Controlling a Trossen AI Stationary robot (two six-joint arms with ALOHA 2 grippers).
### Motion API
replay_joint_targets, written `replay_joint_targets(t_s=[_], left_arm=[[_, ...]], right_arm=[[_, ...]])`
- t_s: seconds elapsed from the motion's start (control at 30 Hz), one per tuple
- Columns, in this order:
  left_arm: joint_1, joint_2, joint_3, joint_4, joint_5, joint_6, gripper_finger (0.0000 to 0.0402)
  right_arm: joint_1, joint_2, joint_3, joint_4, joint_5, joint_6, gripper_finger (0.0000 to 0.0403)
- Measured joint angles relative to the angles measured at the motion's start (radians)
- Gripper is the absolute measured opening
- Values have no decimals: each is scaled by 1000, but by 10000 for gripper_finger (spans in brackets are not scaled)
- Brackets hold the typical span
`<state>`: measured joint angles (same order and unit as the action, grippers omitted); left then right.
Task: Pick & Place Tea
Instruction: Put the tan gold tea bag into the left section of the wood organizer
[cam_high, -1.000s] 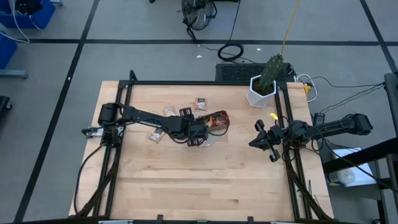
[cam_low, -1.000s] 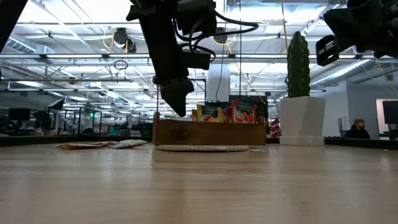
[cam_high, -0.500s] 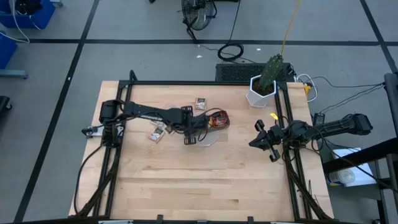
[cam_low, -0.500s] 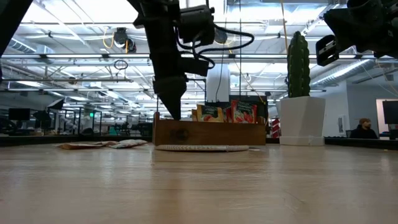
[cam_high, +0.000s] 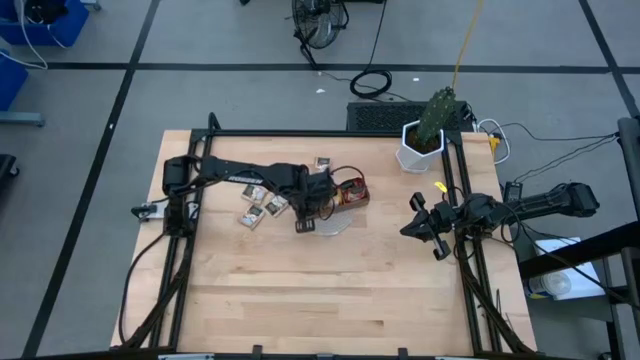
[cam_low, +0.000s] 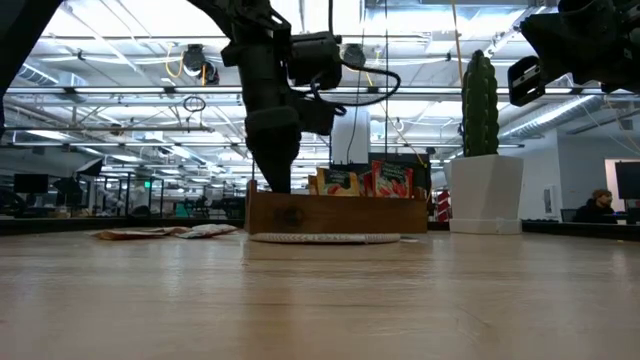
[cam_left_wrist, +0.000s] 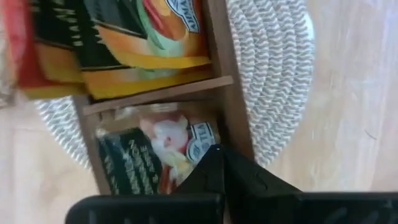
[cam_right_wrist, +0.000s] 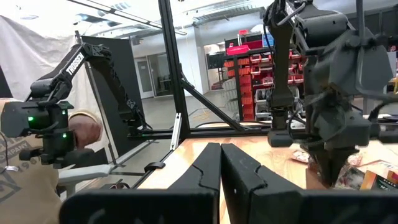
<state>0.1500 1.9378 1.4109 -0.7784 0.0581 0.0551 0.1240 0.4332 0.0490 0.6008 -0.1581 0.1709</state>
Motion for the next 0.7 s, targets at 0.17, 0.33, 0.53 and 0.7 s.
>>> replay_joint_targets(t_s=[0.17, 0.33, 0.53, 0.7], left_arm=[[-8, 29, -1, 21, 21, -1, 1], [-3, 69, 2, 27, 20, -9, 1], [-4, 64, 2, 14, -81, -57, 1], [-15, 59, 1, -23, -197, -81, 1]], right_arm=[[0, 0, 0, 0, 0, 0, 0], [0, 0, 0, -2, 0, 0, 0], [0, 0, 0, -2, 0, 0, 0], [0, 0, 0, -2, 0, 0, 0]])
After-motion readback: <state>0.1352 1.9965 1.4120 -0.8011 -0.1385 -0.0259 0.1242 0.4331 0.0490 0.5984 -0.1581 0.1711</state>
